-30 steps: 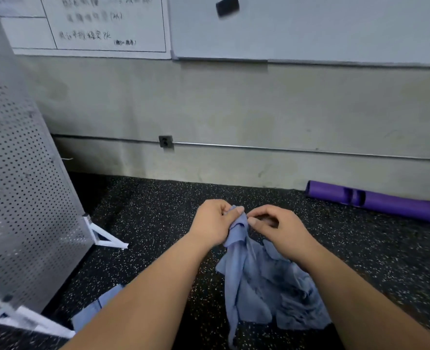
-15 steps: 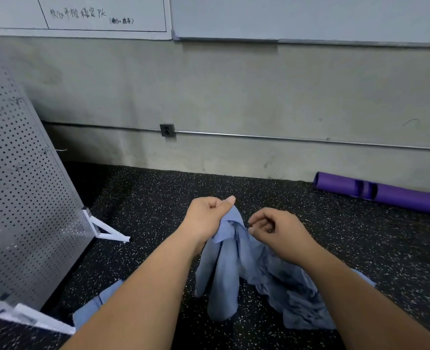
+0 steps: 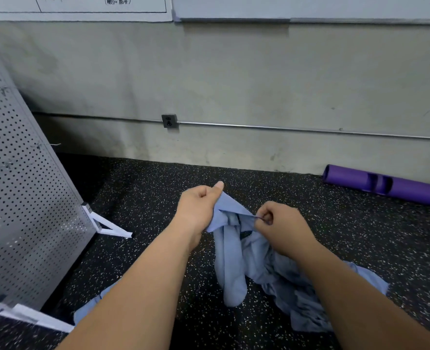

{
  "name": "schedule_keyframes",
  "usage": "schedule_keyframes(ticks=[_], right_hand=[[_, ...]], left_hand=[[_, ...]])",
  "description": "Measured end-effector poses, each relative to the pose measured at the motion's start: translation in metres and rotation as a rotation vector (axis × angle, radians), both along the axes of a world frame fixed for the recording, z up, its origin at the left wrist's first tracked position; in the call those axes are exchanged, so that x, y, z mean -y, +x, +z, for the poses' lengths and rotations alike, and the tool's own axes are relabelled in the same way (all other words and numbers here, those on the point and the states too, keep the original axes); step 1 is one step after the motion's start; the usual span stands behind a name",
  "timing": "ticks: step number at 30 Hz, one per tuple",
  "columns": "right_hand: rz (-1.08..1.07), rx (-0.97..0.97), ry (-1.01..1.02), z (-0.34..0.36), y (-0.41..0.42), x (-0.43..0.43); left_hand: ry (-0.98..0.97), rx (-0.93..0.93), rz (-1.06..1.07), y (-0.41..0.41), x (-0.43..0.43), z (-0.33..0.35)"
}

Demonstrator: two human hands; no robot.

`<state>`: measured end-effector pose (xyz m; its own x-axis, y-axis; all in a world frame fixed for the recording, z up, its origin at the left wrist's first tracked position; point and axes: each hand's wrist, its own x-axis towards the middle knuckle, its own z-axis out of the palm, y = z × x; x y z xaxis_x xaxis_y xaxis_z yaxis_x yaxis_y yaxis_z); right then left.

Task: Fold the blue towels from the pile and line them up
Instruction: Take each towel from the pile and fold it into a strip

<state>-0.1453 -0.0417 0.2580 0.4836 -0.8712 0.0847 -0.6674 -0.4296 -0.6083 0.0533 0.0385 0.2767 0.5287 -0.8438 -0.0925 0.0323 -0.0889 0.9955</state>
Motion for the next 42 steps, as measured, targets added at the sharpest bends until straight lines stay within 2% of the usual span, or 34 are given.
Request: schedule_keyframes(ticks=[5,7,9,11,15,18,26,29,32,35,38,42], right_hand=[[-0.030,-0.078,-0.040,0.001,-0.020,0.023],[-0.038,0.029,-0.038,0.005,-0.024,0.027],[-0.026,0.198,-0.020,0.012,-0.025,0.026],[0.008,0.316,-0.018,0.019,-0.025,0.022],[0.095,0.349,-0.021,0.026,-0.023,0.011],[0.170,0.402,0.072,0.028,-0.020,0.003],[0.188,0.535,0.317,0.024,-0.023,0.000],[0.245,0.476,0.438,0.017,-0.025,0.002],[0.248,0.379,0.385,0.006,-0.025,0.008],[0.190,0.421,0.316,-0.001,-0.021,0.014],[0.203,0.390,0.278,-0.004,-0.017,0.017],[0.264,0.383,0.298,-0.010,-0.015,0.013]], left_hand=[[0.001,0.014,0.031,0.019,-0.002,-0.004],[0.058,0.228,0.078,0.026,-0.004,-0.009],[0.203,0.563,0.106,0.031,-0.004,-0.017],[0.313,0.733,0.071,0.025,-0.005,-0.018],[0.063,0.621,-0.309,0.003,-0.003,-0.015],[-0.028,0.658,-0.489,-0.016,-0.002,-0.013],[-0.090,0.574,-0.406,-0.027,0.004,-0.018],[-0.138,0.510,-0.338,-0.026,0.005,-0.012],[-0.159,0.474,-0.255,-0.023,0.007,-0.009],[-0.180,0.466,-0.291,-0.020,0.008,-0.009],[-0.163,0.526,-0.365,-0.022,0.003,-0.008],[-0.140,0.737,-0.347,-0.021,0.000,-0.009]])
